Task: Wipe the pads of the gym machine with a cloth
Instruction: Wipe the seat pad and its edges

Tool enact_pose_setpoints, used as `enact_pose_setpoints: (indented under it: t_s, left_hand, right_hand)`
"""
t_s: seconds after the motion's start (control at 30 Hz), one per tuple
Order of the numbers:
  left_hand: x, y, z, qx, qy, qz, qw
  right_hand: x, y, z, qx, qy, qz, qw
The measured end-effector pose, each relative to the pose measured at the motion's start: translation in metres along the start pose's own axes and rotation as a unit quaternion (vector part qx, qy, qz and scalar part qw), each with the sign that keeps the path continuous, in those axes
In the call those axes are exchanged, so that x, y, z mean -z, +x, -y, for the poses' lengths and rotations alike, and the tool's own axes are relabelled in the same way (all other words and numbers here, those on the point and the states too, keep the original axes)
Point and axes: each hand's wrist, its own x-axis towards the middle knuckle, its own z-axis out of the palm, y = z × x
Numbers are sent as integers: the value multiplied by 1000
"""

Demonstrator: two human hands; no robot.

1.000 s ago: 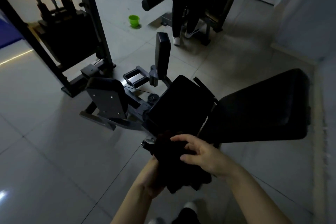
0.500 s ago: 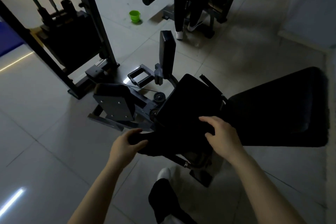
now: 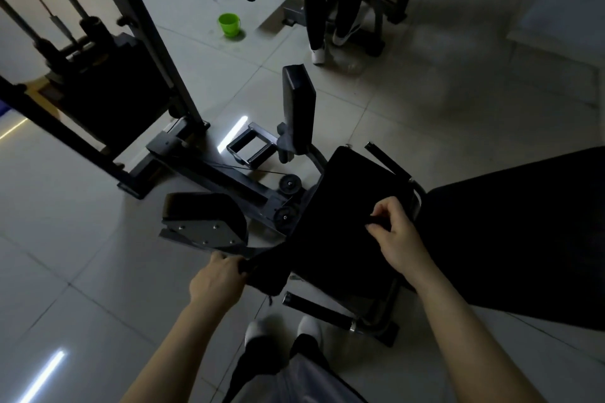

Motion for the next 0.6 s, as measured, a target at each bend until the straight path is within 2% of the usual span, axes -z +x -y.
enact_pose_setpoints:
  t_s: [0.1, 0.2, 0.23, 0.3, 0.37, 0.47, 0.53, 0.6]
  left_hand:
    - [8, 29, 5, -28, -5, 41, 999]
    - [16, 44, 7, -125, -55, 92, 986]
    - [20, 45, 7, -163, -89, 102, 977]
    - [31, 42, 7, -211, -210, 105, 949]
    - [45, 41, 6, -224, -329, 46, 916]
    - [68, 42, 4, -175, -434, -66, 881]
    - [79, 48, 4, -158, -416, -112, 888]
    - [86, 55, 4, -148, -355, -149, 911]
  right_hand:
    - [-6, 5, 10, 44, 26, -43, 998]
    - [-12, 3, 22, 45, 86, -100, 990]
    - [-12, 3, 24, 34, 99, -108, 989]
    - [-6, 5, 26, 13, 45, -123, 991]
    - [1, 9, 26, 17, -53, -127, 990]
    - [6, 13, 32, 54, -116, -131, 983]
    - [7, 17, 35, 66, -113, -157, 979]
    - [8, 21, 37, 45, -47, -169, 983]
